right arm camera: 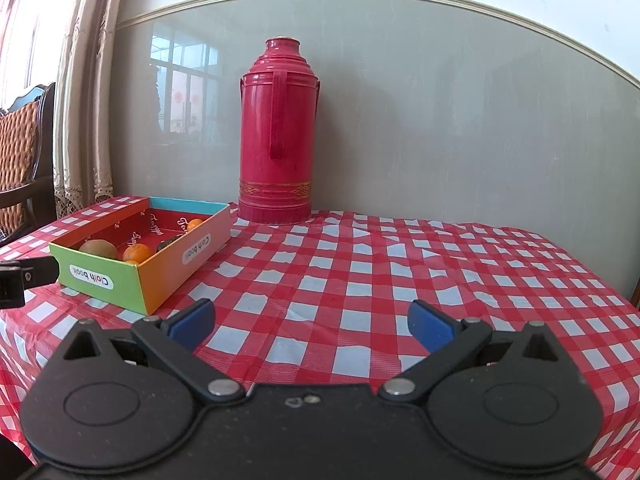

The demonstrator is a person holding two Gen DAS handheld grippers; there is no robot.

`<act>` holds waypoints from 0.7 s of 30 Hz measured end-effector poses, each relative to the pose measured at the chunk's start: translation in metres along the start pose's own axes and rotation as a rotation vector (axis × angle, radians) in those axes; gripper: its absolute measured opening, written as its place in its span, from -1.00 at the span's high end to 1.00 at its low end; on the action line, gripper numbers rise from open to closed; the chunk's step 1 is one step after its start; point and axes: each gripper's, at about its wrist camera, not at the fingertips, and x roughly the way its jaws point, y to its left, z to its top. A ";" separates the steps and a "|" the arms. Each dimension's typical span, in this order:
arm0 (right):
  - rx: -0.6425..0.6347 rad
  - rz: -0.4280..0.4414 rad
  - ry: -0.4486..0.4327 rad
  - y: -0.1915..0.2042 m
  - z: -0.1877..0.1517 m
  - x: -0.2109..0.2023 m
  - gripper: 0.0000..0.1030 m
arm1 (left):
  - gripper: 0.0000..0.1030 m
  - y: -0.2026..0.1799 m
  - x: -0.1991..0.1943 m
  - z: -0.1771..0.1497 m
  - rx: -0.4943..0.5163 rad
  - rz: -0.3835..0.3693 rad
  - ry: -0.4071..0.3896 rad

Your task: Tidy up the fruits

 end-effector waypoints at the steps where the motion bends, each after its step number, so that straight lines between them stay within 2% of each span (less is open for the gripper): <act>1: 0.000 0.000 0.001 0.000 0.000 0.000 -0.89 | -1.00 0.000 0.000 0.000 -0.001 -0.001 -0.001; 11: 0.000 -0.001 0.001 0.000 0.000 0.000 -0.89 | -1.00 0.000 -0.001 0.000 -0.004 0.013 -0.002; 15: -0.002 0.000 0.004 0.000 -0.001 0.000 -0.89 | -1.00 0.002 -0.005 0.000 -0.016 0.016 -0.038; 21: -0.001 0.001 0.004 -0.001 -0.001 0.001 -0.89 | -1.00 -0.001 -0.006 0.000 0.001 0.025 -0.042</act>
